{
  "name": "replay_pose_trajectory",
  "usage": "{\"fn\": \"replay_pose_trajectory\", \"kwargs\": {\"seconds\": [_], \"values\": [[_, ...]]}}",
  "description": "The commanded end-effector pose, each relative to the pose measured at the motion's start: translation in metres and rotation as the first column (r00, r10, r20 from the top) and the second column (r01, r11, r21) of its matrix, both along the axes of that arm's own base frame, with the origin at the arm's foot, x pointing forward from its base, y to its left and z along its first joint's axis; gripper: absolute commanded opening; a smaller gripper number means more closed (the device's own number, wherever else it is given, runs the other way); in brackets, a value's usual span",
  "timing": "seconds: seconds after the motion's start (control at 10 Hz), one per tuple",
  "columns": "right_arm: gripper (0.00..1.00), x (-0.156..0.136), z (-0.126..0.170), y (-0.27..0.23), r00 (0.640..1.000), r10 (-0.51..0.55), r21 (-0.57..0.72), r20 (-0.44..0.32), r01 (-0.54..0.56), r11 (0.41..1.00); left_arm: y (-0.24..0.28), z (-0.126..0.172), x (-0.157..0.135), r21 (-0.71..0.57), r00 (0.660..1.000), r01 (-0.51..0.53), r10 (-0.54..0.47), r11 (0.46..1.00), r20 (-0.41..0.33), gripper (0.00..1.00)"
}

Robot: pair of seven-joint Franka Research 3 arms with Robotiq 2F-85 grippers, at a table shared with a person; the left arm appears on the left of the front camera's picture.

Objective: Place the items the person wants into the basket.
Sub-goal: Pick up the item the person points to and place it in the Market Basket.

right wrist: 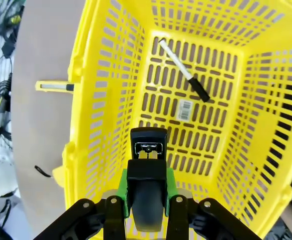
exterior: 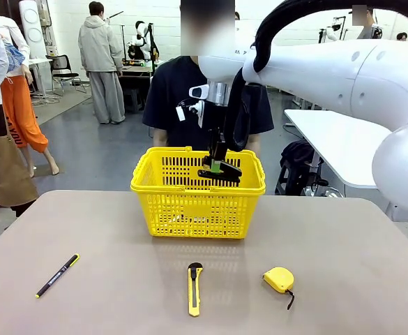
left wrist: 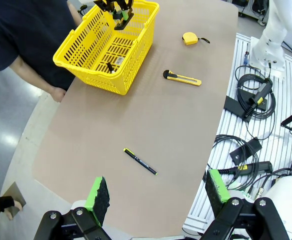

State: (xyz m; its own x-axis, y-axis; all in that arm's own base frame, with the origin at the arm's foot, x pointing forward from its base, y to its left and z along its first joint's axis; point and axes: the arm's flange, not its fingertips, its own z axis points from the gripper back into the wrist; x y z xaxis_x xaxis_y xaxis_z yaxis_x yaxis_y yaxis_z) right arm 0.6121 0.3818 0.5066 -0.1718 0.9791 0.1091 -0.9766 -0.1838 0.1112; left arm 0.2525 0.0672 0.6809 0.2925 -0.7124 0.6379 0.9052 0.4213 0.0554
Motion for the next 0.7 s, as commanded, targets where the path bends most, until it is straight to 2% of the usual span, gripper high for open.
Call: {"fn": "replay_pose_trajectory", "kwargs": {"seconds": [0.0,0.1,0.6], "values": [[0.32,0.028,0.016,0.020,0.995,-0.041,-0.065,-0.096,0.035,0.997,0.000,0.000,-0.001,-0.006,1.000,0.006,-0.006,1.000,0.003,1.00],[0.32,0.000,0.000,0.000,1.000,0.000,0.000,0.000,0.000,1.000,0.000,0.000,-0.001,-0.006,1.000,0.006,-0.006,1.000,0.003,1.00],[0.32,0.002,-0.003,0.002,1.000,-0.008,-0.005,-0.018,0.008,1.000,0.000,0.000,-0.001,-0.006,1.000,0.006,-0.006,1.000,0.003,1.00]]}}
